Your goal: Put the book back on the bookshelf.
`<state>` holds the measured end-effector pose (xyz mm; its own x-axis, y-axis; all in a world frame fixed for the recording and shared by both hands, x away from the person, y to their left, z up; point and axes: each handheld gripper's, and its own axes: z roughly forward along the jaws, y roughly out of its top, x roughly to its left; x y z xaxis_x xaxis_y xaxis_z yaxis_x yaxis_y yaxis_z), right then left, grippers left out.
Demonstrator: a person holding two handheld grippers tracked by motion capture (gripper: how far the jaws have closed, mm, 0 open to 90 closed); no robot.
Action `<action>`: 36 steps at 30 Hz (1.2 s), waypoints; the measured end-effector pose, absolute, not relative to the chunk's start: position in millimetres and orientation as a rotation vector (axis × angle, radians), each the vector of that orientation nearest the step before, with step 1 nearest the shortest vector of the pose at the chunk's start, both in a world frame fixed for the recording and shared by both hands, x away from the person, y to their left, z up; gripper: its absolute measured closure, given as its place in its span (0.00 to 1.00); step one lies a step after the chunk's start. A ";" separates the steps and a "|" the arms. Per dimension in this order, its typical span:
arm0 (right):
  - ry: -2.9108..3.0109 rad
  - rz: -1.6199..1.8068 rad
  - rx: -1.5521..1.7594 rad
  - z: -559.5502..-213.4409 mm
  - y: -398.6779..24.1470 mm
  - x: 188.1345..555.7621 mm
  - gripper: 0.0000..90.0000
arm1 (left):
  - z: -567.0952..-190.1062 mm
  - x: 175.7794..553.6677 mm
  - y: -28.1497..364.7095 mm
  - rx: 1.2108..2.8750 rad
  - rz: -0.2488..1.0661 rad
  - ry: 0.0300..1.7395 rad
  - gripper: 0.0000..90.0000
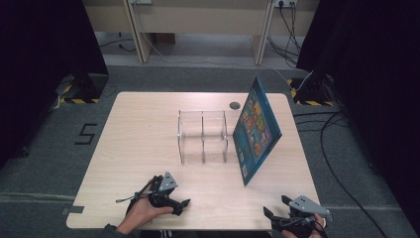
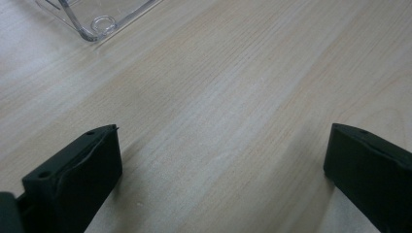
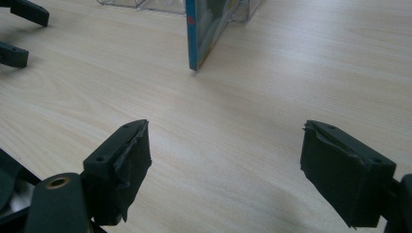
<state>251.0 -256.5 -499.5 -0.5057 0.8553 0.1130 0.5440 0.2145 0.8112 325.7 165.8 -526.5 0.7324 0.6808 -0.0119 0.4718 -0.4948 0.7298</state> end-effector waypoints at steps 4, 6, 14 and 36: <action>2.148 1.180 1.310 -500.8 -258.5 249.2 0.21 | -526.5 325.8 165.9 2.187 0.360 0.865 0.00; 2.161 1.163 1.313 -502.0 -259.4 247.9 0.21 | -526.5 325.8 165.8 2.186 0.360 0.866 0.00; 2.225 1.063 1.320 -507.7 -260.7 244.8 0.22 | -526.5 325.8 165.8 2.186 0.360 0.865 0.00; 2.309 0.934 1.228 -517.6 -256.6 241.8 0.17 | -526.5 325.7 165.8 2.186 0.360 0.866 0.00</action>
